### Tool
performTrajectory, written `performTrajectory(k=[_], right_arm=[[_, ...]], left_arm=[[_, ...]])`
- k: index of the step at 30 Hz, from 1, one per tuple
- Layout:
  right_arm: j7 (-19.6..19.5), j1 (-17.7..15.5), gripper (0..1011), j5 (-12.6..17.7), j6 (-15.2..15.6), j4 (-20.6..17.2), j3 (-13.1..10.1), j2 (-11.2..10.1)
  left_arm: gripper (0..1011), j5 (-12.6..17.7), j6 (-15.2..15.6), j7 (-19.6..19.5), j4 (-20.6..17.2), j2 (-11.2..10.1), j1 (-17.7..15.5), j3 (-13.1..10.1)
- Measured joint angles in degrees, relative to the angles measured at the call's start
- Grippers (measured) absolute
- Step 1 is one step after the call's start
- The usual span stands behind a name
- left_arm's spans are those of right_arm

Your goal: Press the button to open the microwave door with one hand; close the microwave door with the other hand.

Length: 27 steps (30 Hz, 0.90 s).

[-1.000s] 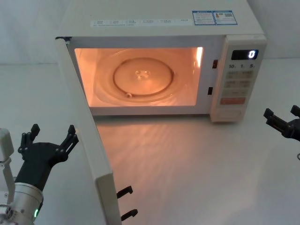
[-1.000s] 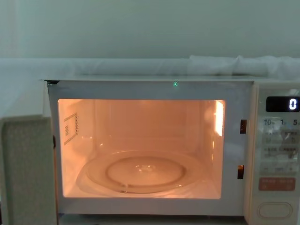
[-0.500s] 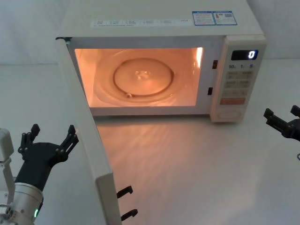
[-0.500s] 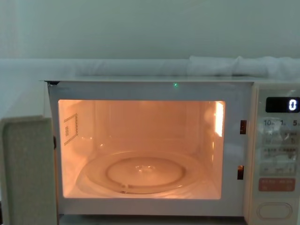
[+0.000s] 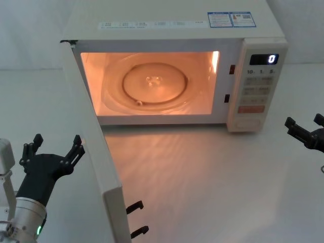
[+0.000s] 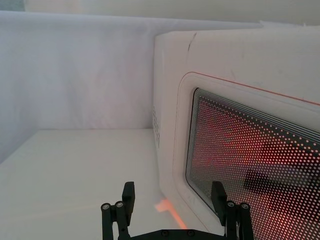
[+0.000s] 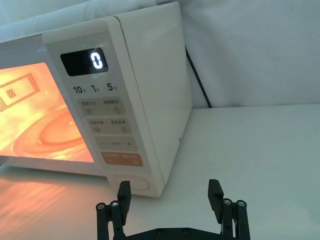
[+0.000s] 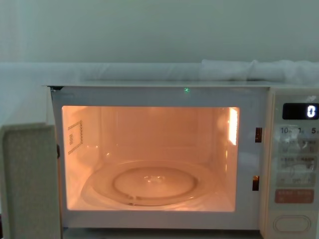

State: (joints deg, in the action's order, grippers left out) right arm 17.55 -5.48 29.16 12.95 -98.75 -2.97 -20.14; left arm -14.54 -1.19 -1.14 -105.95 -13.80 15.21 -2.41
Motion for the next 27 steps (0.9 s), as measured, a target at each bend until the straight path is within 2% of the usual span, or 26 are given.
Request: performTrajectory(k=[6, 10, 17, 18, 19, 22, 23, 27], right_arm=[[0.00, 0.00, 1000, 0.00, 0.00, 0.00, 0.00, 0.00], [0.00, 0.00, 1000, 0.00, 0.00, 0.00, 0.00, 0.00], [0.00, 0.00, 1000, 0.00, 0.00, 0.00, 0.00, 0.00], [0.00, 0.00, 1000, 0.00, 0.00, 0.00, 0.00, 0.00], [0.00, 0.00, 1000, 0.00, 0.00, 0.00, 0.00, 0.00], [0.00, 0.00, 1000, 0.00, 0.00, 0.00, 0.00, 0.00], [0.00, 0.00, 1000, 0.00, 0.00, 0.00, 0.00, 0.00], [0.00, 0.00, 1000, 0.00, 0.00, 0.00, 0.00, 0.00]], left_arm=[[999, 0.00, 0.00, 0.00, 0.00, 0.00, 0.00, 0.00], [945, 0.00, 0.00, 0.00, 0.00, 0.00, 0.00, 0.00], [764, 0.00, 0.00, 0.00, 0.00, 0.00, 0.00, 0.00], [707, 0.00, 0.00, 0.00, 0.00, 0.00, 0.00, 0.00], [707, 0.00, 0.00, 0.00, 0.00, 0.00, 0.00, 0.00], [590, 0.00, 0.00, 0.00, 0.00, 0.00, 0.00, 0.00], [590, 0.00, 0.00, 0.00, 0.00, 0.00, 0.00, 0.00], [416, 0.00, 0.00, 0.00, 0.00, 0.00, 0.00, 0.00]])
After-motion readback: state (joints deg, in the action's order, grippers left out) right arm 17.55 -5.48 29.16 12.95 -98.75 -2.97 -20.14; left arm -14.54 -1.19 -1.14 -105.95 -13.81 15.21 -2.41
